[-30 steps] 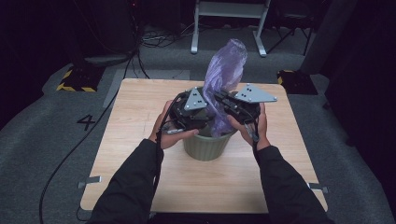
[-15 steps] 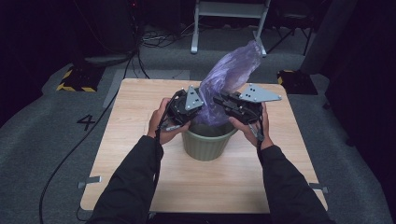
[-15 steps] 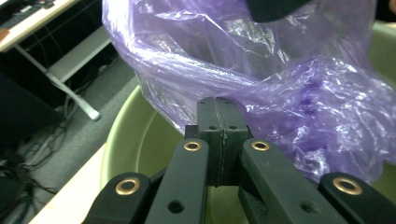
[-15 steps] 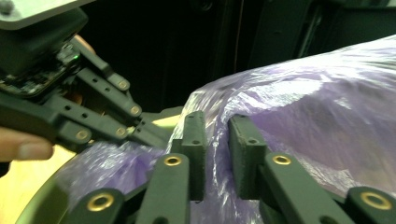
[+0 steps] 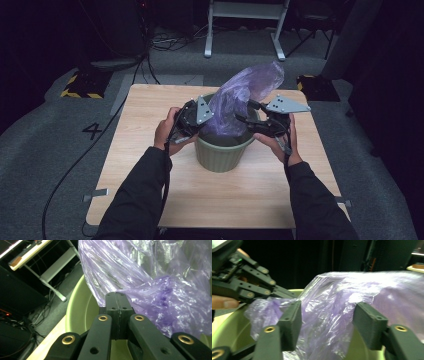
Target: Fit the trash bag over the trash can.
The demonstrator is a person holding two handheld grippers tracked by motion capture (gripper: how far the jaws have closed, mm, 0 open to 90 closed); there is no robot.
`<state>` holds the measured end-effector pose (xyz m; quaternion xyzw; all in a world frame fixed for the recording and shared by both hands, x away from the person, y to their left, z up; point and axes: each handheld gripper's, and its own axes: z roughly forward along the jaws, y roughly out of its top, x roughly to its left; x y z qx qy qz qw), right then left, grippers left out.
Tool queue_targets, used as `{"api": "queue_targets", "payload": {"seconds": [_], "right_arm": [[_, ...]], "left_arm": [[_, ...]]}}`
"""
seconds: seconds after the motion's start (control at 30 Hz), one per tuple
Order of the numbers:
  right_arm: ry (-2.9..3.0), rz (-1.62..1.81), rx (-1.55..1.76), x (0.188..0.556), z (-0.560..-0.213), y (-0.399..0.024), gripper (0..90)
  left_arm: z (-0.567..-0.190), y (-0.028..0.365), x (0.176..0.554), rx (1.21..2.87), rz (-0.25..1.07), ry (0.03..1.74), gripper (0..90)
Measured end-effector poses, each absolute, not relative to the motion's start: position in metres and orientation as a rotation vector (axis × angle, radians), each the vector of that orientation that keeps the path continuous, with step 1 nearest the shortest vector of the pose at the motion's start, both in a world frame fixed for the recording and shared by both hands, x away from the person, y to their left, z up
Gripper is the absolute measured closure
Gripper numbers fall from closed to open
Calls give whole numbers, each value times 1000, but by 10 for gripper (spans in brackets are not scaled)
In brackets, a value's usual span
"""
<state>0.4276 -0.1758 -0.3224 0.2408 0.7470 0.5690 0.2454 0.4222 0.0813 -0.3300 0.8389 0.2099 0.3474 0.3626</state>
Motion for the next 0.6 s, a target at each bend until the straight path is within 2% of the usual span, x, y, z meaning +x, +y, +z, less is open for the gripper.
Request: {"api": "queue_targets", "payload": {"seconds": [0.33,0.6], "right_arm": [[1962,1561,748,430,-320,-209,282],[2064,1586,776,444,-324,-195,249]], "left_arm": [[-329,85,421,2172,928,507,899],[-330,81,420,2178,937,490,899]]}}
